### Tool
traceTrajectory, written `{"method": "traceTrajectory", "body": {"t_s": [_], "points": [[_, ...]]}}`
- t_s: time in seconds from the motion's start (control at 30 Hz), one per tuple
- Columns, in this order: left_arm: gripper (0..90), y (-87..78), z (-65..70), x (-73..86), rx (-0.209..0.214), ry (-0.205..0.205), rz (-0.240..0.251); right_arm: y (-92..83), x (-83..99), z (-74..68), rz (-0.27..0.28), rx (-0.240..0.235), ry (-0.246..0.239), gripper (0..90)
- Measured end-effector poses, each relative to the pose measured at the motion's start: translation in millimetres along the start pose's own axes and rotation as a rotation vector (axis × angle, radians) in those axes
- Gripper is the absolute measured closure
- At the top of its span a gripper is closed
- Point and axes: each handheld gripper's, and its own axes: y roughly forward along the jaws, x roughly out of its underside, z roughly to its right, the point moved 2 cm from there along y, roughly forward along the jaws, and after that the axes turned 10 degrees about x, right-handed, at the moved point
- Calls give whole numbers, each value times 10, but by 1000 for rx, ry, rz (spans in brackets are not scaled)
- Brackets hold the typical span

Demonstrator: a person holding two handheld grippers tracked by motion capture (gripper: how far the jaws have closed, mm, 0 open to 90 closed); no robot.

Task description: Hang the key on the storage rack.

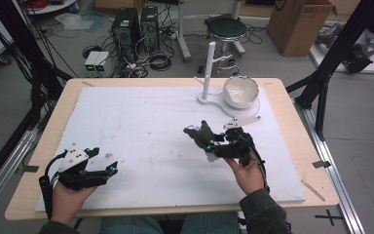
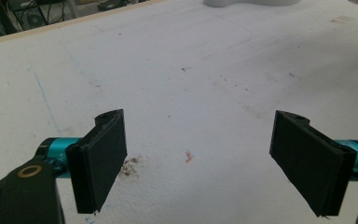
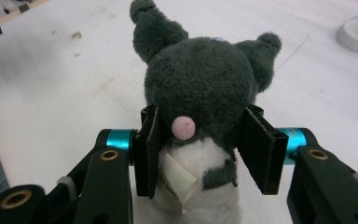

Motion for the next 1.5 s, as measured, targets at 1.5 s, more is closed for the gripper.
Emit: {"method": "traceTrajectory", "body": {"t_s": [1.5], "points": [[190,-2,-16,5,-7,-1,1,-157,-463,324,147,9,1,523]]}}
